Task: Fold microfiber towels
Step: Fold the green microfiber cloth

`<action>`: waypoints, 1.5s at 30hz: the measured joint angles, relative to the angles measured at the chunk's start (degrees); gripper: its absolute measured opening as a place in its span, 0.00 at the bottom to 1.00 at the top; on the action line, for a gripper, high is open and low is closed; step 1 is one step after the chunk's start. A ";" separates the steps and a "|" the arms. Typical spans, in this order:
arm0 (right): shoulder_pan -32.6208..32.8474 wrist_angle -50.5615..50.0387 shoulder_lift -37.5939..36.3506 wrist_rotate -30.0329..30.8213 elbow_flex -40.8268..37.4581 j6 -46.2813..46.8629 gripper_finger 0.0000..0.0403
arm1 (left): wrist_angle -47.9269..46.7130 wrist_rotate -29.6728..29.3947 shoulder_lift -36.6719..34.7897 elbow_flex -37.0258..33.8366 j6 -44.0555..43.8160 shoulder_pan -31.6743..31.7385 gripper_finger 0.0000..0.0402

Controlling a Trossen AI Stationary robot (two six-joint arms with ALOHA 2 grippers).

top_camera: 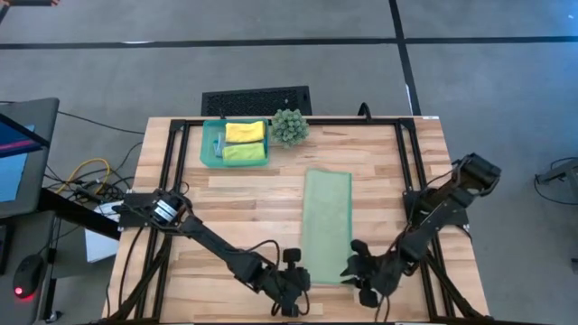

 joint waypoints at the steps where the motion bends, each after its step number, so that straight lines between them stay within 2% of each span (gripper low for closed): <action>1: 0.83 -0.06 -0.45 2.40 -0.07 -0.32 0.29 | 0.31 -0.43 -0.10 0.91 0.79 -0.35 0.04; 5: 2.43 0.04 -0.76 8.43 -0.09 -0.46 0.29 | -2.54 -3.70 0.20 3.02 4.24 -0.67 0.04; 13: 1.23 0.96 4.30 8.64 -0.09 -0.42 0.29 | -17.39 -12.36 0.01 4.75 5.97 2.22 0.04; 15: 0.67 3.07 6.52 8.34 -0.09 0.53 0.30 | -19.32 -10.06 -0.16 4.17 5.91 3.69 0.04; 18: 0.06 6.56 9.57 8.10 -0.09 0.72 0.34 | -17.88 -3.04 -0.23 1.88 7.54 5.59 0.04; 20: -0.49 8.44 11.33 7.01 -0.09 0.48 0.39 | -15.56 -1.08 -0.23 0.50 8.21 6.20 0.04; 25: -1.93 9.62 12.16 0.86 0.40 -4.17 0.51 | -10.33 -0.83 -0.23 -2.00 11.97 5.90 0.04; 29: -1.09 6.27 10.82 -1.96 2.89 -6.48 0.54 | -10.50 -1.04 -0.27 -1.98 12.47 4.68 0.04; 34: 1.41 -6.61 9.58 0.07 8.70 -6.77 0.50 | -10.59 -2.11 -2.37 -1.99 15.08 2.17 0.04; 37: 3.21 -12.35 9.48 0.87 10.94 -3.34 0.45 | -9.47 -2.18 -2.50 -1.96 19.10 -0.30 0.04; 45: 6.88 -15.66 9.46 5.13 9.50 -4.40 0.32 | -4.00 -0.41 1.70 -1.98 34.59 -3.49 0.06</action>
